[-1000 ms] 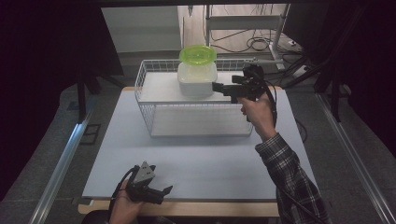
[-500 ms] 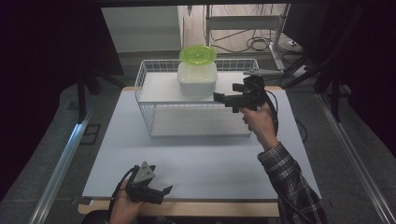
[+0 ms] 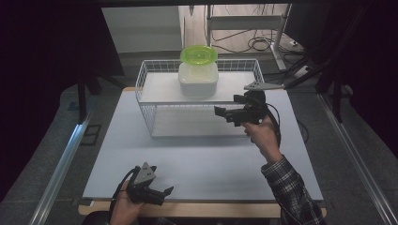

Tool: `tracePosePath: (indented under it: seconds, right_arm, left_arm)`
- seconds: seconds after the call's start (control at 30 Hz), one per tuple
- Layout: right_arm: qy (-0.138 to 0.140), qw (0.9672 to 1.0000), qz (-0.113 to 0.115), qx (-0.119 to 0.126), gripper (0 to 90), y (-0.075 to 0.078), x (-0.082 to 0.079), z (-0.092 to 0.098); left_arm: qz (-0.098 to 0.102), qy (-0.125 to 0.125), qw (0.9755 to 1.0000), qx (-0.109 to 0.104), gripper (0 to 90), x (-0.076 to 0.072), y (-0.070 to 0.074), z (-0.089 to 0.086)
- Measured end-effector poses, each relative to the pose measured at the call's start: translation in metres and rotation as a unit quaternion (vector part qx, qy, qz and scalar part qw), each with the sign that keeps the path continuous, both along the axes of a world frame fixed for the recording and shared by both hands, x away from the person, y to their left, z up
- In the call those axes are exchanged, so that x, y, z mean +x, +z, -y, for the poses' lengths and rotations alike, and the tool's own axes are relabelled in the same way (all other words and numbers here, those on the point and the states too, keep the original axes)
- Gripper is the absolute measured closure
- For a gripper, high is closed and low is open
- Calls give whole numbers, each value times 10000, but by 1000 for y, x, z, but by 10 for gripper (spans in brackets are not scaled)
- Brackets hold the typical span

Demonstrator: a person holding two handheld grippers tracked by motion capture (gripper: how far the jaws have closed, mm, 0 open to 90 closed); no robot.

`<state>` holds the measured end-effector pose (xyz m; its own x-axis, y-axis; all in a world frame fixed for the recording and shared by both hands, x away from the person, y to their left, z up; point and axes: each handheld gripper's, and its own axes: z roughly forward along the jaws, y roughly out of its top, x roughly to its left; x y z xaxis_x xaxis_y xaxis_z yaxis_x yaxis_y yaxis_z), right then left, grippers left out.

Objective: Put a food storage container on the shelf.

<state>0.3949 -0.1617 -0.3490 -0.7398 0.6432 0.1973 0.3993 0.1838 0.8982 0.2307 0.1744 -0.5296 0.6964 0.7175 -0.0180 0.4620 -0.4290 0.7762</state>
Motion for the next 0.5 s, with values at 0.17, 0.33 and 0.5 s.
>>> tracePosePath:
  seconds: [0.17,0.33,0.5]
  right_arm:
    - [57,10000,-22,-65,26,-9,-6,-1]
    - [42,9997,24,-234,26,-19,-12,-1]
    - [2,9993,111,-371,26,-29,-17,0]
  left_arm:
    - [6,-23,10000,31,34,0,0,1]
    - [-6,-36,10000,-6,34,0,0,1]
    - [-19,-28,10000,-23,33,0,0,0]
